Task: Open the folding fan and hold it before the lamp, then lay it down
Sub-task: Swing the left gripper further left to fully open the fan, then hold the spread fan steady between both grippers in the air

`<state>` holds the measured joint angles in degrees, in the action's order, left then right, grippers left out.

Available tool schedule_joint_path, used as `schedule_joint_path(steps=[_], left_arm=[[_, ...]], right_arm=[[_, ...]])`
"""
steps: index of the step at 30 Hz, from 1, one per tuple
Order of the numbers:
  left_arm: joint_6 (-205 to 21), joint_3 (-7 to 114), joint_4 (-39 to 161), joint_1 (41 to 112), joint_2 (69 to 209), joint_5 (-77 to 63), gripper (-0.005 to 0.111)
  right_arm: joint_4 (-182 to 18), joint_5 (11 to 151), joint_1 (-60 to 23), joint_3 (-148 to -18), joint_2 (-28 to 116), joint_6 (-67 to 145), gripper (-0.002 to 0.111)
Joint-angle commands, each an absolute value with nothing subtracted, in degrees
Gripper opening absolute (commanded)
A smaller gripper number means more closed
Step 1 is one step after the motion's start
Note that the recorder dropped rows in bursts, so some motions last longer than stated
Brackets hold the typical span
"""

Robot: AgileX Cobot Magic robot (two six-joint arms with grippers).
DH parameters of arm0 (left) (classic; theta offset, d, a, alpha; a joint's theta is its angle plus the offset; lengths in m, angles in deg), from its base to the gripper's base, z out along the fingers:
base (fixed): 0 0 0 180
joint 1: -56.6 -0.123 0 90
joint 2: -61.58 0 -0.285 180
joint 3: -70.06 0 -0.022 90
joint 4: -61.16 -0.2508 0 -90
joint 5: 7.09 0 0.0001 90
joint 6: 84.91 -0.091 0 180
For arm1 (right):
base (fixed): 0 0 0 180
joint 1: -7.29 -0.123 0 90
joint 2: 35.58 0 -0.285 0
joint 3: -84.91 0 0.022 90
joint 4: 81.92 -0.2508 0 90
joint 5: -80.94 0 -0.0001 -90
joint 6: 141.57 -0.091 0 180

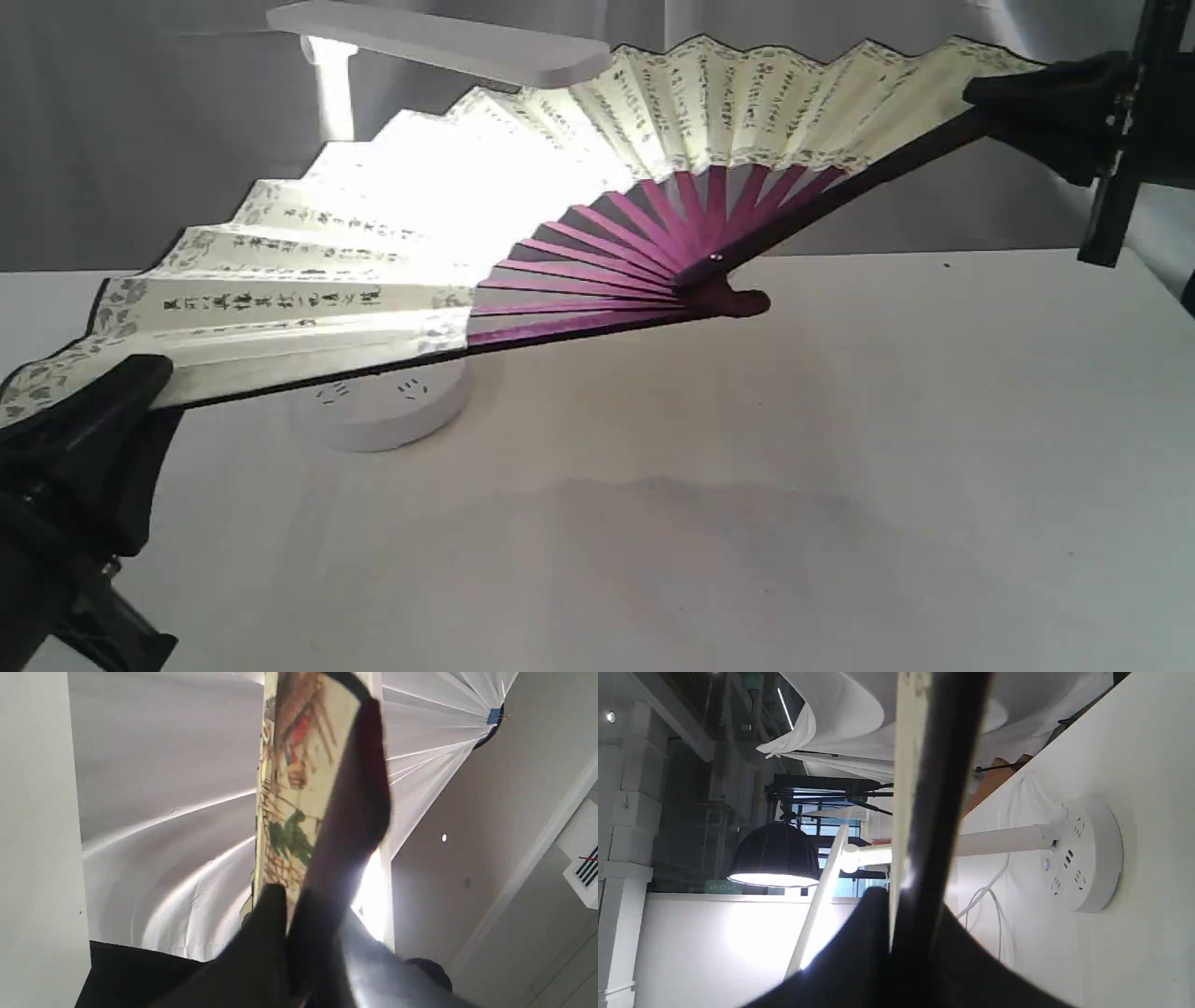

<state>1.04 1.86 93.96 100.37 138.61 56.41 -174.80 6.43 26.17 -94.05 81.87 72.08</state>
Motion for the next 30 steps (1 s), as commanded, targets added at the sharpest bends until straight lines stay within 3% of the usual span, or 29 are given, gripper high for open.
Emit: schedule_joint_path(steps=[1, 30], left_arm=[[4.9, 1.8, 97.9, 100.1, 136.0, 62.9, 0.0], [1.3, 1.8, 98.3, 100.1, 132.0, 62.9, 0.0]], right_arm=[[-173.5, 11.0, 27.2, -93.9, 81.6, 75.3, 0.0], [-173.5, 11.0, 27.2, -93.9, 81.6, 75.4, 0.0]])
